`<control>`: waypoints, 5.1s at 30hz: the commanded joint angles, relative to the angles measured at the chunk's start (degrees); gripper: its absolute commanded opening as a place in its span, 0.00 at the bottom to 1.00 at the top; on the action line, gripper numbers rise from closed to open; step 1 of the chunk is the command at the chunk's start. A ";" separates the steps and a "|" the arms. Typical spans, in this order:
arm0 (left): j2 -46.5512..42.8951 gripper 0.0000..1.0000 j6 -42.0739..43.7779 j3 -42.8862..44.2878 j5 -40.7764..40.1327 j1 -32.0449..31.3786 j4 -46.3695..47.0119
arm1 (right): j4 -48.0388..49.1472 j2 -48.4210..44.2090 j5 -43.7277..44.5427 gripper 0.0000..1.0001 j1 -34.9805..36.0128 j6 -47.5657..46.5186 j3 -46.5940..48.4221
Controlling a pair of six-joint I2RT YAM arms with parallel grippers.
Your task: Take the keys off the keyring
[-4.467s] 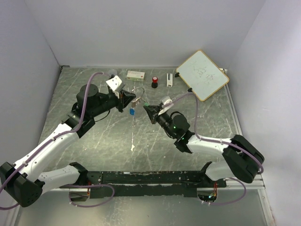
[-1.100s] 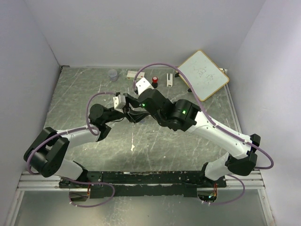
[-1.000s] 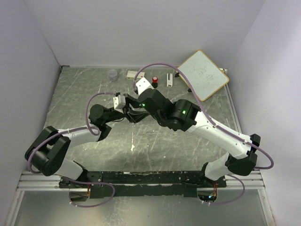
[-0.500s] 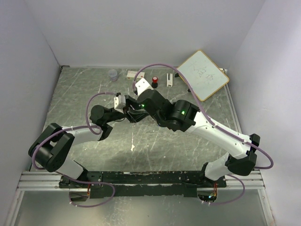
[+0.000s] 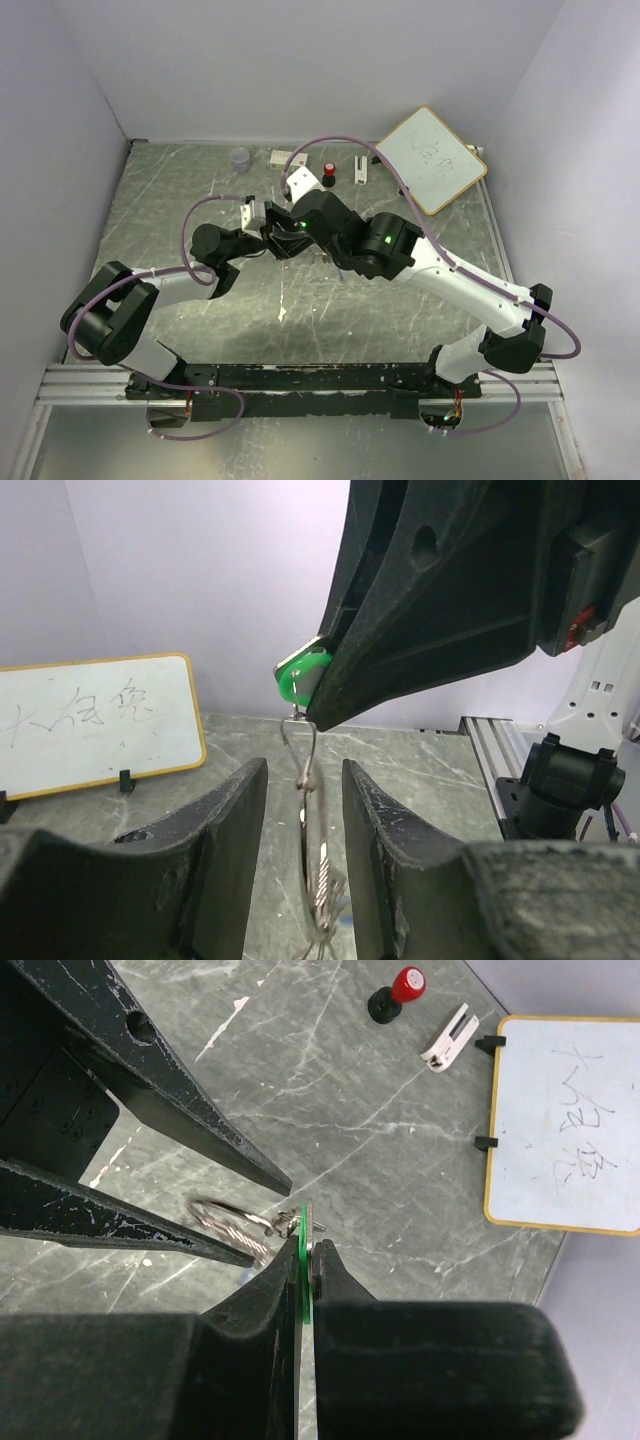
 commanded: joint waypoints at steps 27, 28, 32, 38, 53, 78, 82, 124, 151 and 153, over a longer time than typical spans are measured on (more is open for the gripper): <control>2.05 0.38 -1.67 -0.04 -0.88 -0.36 5.66 | 1.46 0.85 0.02 0.00 1.01 0.22 -0.21; 2.05 0.39 -1.77 -0.14 -0.80 -0.42 5.85 | 1.46 0.80 0.15 0.00 1.04 0.12 -0.20; 2.35 0.39 -2.30 -0.16 -0.20 -0.35 6.17 | 1.62 0.74 0.36 0.00 1.01 0.18 -0.19; 2.63 0.37 -2.75 -0.15 0.09 -0.33 6.70 | 1.36 1.02 0.74 0.00 1.09 0.18 0.07; 2.75 0.37 -2.94 -0.86 -0.54 -0.34 6.90 | 1.54 1.13 1.43 0.00 1.41 0.40 0.38; 1.10 0.36 0.43 -1.65 -4.85 -0.44 2.37 | 1.98 1.63 2.52 0.00 1.88 0.66 1.04; 0.81 0.34 0.84 -1.65 -5.25 -0.44 1.58 | 1.93 1.97 2.61 0.00 1.94 0.69 1.22; 0.66 0.29 -1.05 -3.28 -5.89 -0.51 6.00 | 1.67 2.50 3.18 0.00 2.26 0.96 1.29; 1.89 0.33 -1.44 -3.03 -5.77 -0.51 5.90 | 2.33 2.18 3.54 0.00 2.28 0.96 0.97; 2.07 0.33 -1.60 -3.01 -5.77 -0.48 6.08 | 2.31 2.13 3.55 0.00 2.28 1.05 0.83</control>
